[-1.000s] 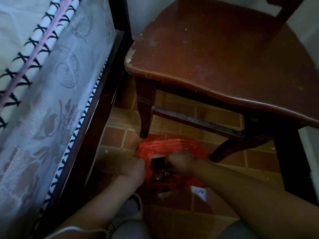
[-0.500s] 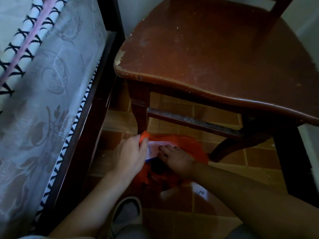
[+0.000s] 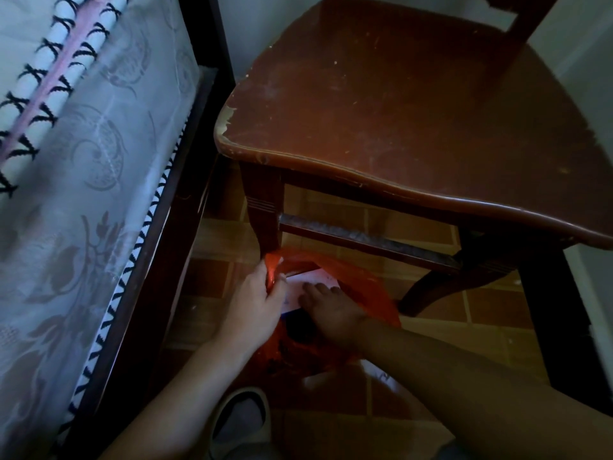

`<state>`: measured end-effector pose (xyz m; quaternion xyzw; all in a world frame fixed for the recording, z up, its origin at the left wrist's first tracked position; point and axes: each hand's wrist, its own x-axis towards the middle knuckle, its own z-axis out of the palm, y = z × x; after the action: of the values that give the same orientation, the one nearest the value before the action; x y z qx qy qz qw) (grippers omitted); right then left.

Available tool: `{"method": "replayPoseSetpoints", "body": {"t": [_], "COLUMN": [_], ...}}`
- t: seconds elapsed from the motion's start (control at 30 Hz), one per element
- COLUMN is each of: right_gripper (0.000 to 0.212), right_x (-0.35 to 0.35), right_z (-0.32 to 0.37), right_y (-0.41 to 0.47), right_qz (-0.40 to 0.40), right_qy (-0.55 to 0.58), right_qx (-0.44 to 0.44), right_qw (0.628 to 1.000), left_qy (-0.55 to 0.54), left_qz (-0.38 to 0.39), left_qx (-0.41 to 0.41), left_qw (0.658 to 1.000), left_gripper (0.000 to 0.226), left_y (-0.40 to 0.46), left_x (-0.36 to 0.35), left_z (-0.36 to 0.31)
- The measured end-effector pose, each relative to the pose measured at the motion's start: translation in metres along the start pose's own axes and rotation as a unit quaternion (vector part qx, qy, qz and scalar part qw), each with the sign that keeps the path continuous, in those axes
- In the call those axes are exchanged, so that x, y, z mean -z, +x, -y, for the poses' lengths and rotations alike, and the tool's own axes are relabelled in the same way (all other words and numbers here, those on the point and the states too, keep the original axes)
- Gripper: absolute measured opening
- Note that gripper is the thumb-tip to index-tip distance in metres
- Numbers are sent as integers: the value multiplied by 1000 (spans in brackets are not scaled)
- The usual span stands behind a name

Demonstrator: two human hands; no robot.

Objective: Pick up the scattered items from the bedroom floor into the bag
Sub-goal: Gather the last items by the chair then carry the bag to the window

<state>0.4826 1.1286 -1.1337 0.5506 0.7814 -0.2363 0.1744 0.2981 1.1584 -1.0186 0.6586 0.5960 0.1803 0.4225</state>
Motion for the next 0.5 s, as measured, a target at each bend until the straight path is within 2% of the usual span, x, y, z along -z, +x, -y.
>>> {"method": "replayPoseSetpoints", "body": {"t": [0.1, 0.27, 0.4, 0.5], "right_gripper": [86, 113, 118, 112], "right_x": [0, -4, 7, 22], "right_z": [-7, -12, -12, -2], "right_y": [12, 30, 28, 17], "right_qz": [35, 56, 56, 71], "right_qy": [19, 86, 75, 74], "right_qx": [-16, -52, -51, -31], "right_qw": [999, 993, 994, 994], "left_qy": [-5, 3, -9, -18], "left_qz": [23, 9, 12, 12], "left_qx": [6, 10, 8, 2], "left_qw": [1000, 1000, 1000, 1000], "left_gripper": [40, 42, 45, 47], "left_y": [-1, 1, 4, 6], "left_x": [1, 7, 11, 14], "left_z": [2, 7, 8, 7]}}
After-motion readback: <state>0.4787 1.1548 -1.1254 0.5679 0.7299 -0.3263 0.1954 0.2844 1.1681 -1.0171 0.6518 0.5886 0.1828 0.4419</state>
